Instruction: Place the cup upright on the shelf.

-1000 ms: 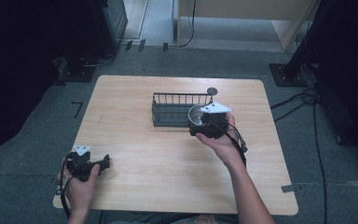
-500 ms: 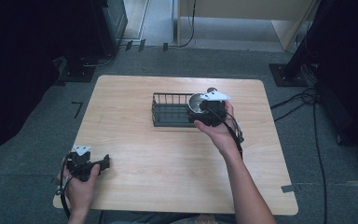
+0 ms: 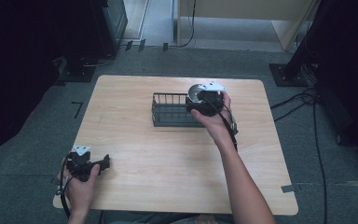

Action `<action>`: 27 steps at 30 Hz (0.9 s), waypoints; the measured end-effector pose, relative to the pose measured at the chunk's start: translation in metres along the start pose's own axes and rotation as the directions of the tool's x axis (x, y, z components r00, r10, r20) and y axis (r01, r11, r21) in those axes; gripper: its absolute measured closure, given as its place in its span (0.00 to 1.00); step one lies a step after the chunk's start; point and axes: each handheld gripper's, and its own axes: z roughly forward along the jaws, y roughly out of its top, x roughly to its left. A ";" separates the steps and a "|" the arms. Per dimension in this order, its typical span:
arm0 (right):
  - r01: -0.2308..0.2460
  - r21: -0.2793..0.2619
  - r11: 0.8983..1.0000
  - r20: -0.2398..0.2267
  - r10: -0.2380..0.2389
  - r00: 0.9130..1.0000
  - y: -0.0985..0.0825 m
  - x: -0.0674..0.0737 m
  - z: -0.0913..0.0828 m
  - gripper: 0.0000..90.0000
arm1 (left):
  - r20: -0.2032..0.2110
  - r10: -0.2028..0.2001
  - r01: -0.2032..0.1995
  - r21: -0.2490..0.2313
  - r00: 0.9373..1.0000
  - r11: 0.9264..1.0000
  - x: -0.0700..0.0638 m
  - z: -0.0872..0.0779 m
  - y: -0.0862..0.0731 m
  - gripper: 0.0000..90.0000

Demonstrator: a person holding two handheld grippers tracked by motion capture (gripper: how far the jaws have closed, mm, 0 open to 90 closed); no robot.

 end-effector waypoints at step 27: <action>-0.029 0.055 0.998 0.051 0.026 0.998 -0.009 -0.003 0.052 0.20 | 0.000 0.000 0.000 0.000 1.000 1.000 0.000 0.000 0.000 0.00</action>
